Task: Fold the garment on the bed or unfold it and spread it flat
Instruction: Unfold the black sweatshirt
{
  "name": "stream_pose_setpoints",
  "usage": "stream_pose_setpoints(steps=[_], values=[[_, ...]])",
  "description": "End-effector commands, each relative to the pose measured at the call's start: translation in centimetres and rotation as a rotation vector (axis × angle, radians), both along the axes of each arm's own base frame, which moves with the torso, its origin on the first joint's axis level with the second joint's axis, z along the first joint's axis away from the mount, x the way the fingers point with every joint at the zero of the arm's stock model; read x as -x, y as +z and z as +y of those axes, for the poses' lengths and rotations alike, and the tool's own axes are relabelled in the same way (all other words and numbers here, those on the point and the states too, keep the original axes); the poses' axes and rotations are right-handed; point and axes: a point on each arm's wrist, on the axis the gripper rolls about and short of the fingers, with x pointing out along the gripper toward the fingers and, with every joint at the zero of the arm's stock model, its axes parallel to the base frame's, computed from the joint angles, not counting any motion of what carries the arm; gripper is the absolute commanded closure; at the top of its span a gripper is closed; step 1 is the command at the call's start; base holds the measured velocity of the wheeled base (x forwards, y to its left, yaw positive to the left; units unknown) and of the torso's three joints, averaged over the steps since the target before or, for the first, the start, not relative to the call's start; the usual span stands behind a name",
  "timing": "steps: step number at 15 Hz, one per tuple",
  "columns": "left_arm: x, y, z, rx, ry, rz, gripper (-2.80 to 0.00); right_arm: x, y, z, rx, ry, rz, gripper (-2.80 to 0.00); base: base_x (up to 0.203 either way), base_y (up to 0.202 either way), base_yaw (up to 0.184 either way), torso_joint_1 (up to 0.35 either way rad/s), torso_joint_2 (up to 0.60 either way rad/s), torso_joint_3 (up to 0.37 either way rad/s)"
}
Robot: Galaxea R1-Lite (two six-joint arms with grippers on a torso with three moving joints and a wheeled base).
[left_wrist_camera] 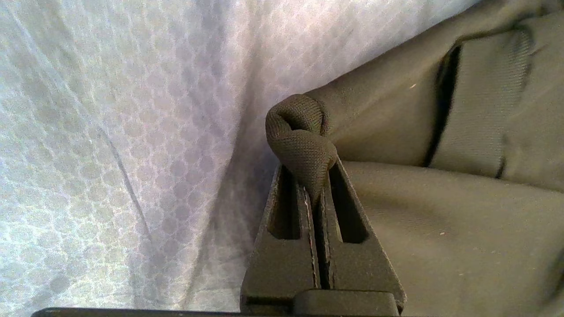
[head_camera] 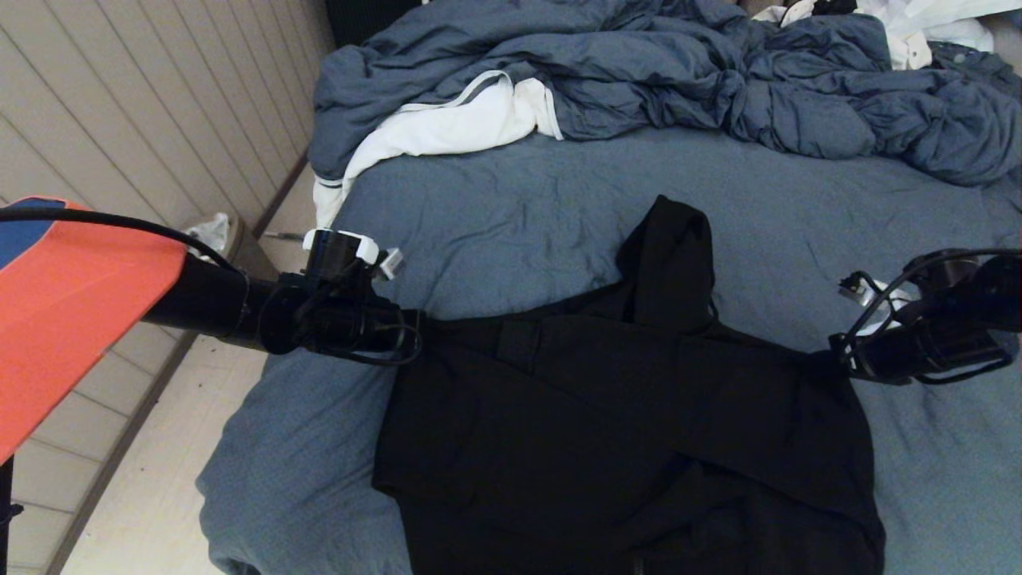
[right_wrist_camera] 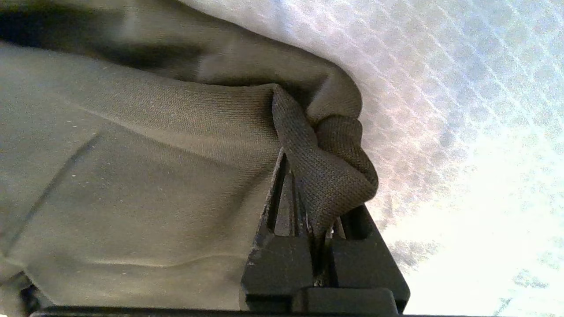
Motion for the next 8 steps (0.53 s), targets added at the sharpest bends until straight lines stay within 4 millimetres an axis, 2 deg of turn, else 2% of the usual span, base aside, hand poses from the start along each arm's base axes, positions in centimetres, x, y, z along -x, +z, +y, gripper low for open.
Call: stream_pose_setpoints(steps=[1, 8], values=[[-0.1, 0.7, 0.2, 0.010, 0.007, -0.021, 0.00, -0.2, 0.5, 0.3, 0.007, 0.011, -0.022, 0.00, 0.000, 0.000, 0.000, 0.000, 0.00, 0.000], [-0.8, 3.9, 2.9, 0.019, 0.112, -0.112, 0.00, -0.9, 3.5, 0.8, 0.040, 0.022, -0.118, 0.00, 0.000, 0.000, 0.000, 0.000, 0.00, 0.000]])
